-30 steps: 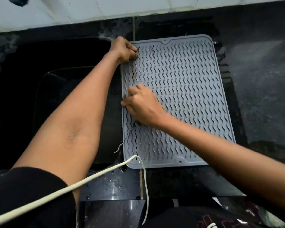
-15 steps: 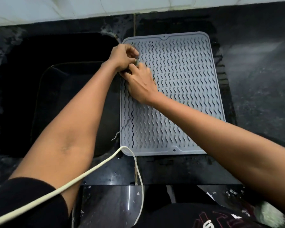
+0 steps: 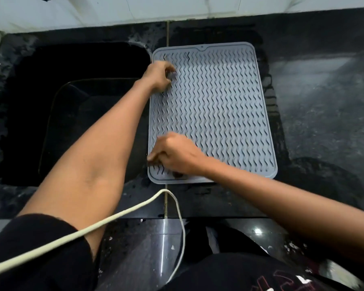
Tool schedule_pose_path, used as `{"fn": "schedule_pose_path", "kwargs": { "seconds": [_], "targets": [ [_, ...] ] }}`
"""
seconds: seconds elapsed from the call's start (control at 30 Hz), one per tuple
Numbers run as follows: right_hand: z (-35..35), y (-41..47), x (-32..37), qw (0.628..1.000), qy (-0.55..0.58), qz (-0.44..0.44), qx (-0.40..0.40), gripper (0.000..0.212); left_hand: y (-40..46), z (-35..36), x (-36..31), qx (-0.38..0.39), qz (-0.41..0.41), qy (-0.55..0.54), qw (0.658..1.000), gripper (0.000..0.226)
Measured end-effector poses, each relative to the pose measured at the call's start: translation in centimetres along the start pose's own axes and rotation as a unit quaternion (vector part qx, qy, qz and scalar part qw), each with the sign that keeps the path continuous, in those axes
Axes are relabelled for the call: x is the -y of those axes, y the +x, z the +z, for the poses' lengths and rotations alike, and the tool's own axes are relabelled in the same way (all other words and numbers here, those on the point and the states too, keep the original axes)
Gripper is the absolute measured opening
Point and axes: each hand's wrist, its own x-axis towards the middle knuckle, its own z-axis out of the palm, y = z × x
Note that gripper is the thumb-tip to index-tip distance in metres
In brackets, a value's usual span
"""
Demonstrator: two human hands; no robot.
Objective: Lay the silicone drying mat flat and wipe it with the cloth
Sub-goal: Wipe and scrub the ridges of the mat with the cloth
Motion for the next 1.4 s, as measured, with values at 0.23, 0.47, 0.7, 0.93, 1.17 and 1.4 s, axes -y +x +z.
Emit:
{"fn": "schedule_pose_path", "kwargs": {
  "seconds": [0.23,0.47,0.7,0.93,1.17,1.4],
  "targets": [
    [-0.5,4.8,-2.6,0.982,-0.142,0.088,-0.083,0.039,-3.4,0.5,1.2,-0.005,-0.007,-0.001,1.000,0.036],
    [2.0,-1.2,0.9,0.995,-0.103,-0.003,-0.014,0.028,-4.8,1.6,0.7,-0.004,0.012,0.065,0.998,0.045],
    [1.7,-5.1,2.7,0.996,0.055,0.020,0.066,0.031,-5.7,1.9,0.2,0.045,0.006,0.148,0.988,0.053],
    [-3.2,-5.9,-1.2,0.782,0.561,0.268,-0.049,0.048,-11.0,0.2,-2.6,-0.084,-0.022,-0.141,0.986,0.029],
    [-7.9,-6.8,-4.3,0.480,0.852,0.206,-0.037,0.060,-16.7,-0.1,-6.2,0.109,-0.089,-0.338,0.930,0.040],
    [-9.1,-7.5,-4.8,0.491,0.849,0.192,-0.033,0.049,-16.6,0.5,-7.7,0.039,-0.082,-0.344,0.935,0.025]
  ]
}}
